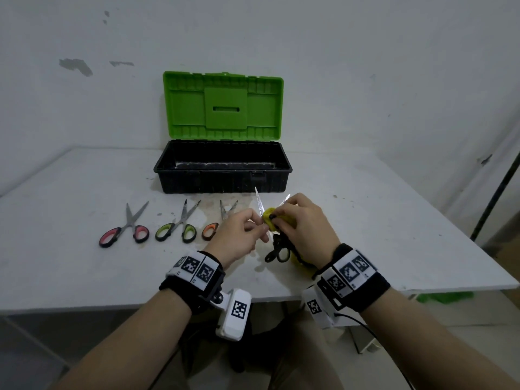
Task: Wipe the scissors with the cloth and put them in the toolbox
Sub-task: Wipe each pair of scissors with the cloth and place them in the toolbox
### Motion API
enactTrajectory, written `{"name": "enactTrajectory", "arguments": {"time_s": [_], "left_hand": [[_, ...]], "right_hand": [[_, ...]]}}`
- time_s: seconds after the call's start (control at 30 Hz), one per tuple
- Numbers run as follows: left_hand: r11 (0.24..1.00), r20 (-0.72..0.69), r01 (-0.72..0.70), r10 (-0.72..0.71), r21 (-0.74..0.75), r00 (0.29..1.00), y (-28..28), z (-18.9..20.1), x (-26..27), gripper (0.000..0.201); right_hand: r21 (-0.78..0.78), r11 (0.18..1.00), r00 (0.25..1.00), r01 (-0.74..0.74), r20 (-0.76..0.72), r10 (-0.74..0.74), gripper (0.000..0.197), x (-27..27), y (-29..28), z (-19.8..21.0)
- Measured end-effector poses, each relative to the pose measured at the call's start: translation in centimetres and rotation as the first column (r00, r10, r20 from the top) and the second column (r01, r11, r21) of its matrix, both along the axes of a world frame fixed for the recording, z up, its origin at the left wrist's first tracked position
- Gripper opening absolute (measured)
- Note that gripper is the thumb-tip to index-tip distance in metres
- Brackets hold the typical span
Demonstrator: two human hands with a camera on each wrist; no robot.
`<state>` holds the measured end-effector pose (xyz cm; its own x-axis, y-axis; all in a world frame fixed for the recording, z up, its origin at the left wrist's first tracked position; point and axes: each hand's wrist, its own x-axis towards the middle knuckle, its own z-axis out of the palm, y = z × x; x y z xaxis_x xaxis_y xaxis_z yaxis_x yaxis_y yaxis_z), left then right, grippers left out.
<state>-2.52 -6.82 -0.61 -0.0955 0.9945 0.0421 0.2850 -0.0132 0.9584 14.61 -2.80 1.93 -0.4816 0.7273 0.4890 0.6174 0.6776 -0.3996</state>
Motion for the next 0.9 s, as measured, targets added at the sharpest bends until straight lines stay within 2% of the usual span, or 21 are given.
{"name": "enactTrajectory", "arguments": {"time_s": [0.17, 0.4, 0.57, 0.77, 0.9], "left_hand": [[0.999, -0.007, -0.038, 0.038, 0.03, 0.999, 0.3, -0.4, 0.5, 0.02], [0.998, -0.04, -0.04, 0.042, 0.047, 0.998, 0.3, -0.7, 1.0, 0.02], [0.997, -0.061, -0.048, 0.051, 0.057, 0.997, 0.3, -0.8, 1.1, 0.019], [0.996, -0.04, -0.061, 0.064, 0.072, 0.997, 0.1, -0.7, 1.3, 0.02], [0.995, -0.052, -0.068, 0.072, 0.08, 0.996, 0.1, -0.8, 1.5, 0.019]], "right_hand": [[0.108, 0.992, 0.995, 0.068, 0.07, -0.076, 0.021, -0.2, -0.8, -0.6], [-0.024, 0.998, 0.995, 0.065, -0.075, -0.067, 0.016, -0.4, -0.1, -1.0], [-0.021, 0.999, 0.992, 0.037, -0.118, -0.039, 0.016, -0.3, -0.4, -1.0], [-0.025, 0.997, 0.997, 0.072, -0.024, -0.072, 0.026, -0.1, -1.0, -1.3], [-0.076, 0.995, 0.997, 0.063, -0.042, -0.066, 0.018, -0.2, -0.5, -1.6]]}}
